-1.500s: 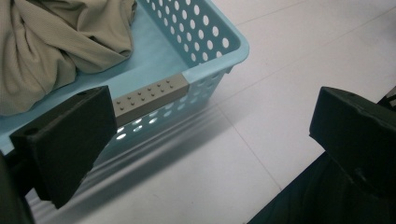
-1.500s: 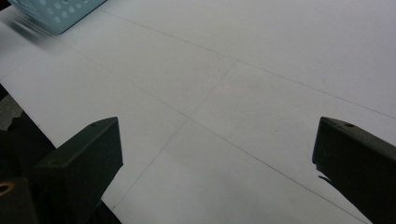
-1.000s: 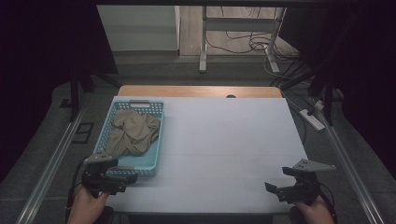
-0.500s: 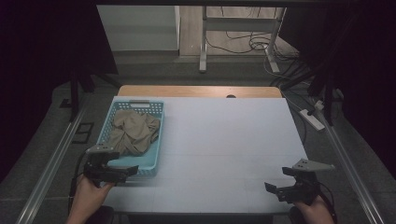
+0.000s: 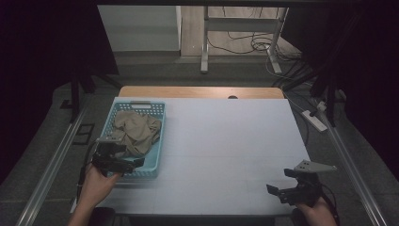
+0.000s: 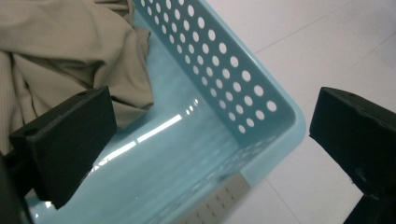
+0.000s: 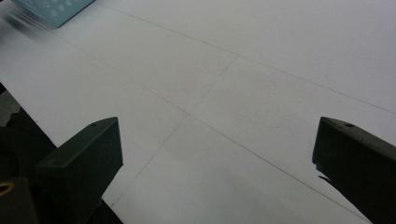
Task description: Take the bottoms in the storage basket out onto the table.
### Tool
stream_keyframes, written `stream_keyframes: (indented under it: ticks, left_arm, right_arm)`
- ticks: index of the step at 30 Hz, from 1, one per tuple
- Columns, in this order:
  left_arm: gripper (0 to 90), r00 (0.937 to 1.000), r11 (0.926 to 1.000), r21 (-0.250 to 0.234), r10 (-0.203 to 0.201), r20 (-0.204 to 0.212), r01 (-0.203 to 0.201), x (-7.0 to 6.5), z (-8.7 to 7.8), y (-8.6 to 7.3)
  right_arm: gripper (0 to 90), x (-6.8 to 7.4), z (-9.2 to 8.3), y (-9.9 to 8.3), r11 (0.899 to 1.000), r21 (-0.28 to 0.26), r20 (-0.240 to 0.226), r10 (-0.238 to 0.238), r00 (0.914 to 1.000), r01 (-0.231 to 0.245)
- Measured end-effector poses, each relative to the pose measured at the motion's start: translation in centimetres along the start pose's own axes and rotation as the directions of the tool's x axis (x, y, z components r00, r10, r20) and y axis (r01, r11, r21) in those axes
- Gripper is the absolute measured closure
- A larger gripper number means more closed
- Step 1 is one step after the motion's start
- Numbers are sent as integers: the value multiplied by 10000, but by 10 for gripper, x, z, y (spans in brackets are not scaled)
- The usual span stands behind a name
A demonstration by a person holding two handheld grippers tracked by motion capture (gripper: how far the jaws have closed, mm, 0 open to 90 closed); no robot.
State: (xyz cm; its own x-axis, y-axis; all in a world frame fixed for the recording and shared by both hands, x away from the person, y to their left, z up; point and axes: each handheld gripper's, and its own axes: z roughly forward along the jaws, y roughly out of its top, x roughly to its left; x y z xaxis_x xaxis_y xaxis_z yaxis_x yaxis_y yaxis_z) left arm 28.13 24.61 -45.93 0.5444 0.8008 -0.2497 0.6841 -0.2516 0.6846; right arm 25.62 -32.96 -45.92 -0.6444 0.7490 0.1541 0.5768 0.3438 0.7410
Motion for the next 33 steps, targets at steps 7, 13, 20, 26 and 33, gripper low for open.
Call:
stream_keyframes:
  ticks: [7,13,20,26,33]
  left_arm:
    - [1,10000,10000,-20,-9,21,9,5,10,11]
    - [0,10000,10000,5,48,5,-48,9,18,21]
    - [0,9995,9998,-220,-21,326,28,16,24,32]
    - [0,9993,9998,-192,-73,367,80,20,26,35]
    - [0,10000,9998,-193,-54,35,54,26,29,41]
  right_arm:
    - [18,0,1,0,10000,37,-7,-23,10000,23]
    - [18,0,1,0,10000,49,-28,-5,10000,5]
    - [18,0,1,0,10000,57,-30,20,10000,-20]
    - [18,-1,1,0,10000,64,-53,42,10000,-42]
    - [18,-1,1,0,9999,91,-70,52,10000,-52]
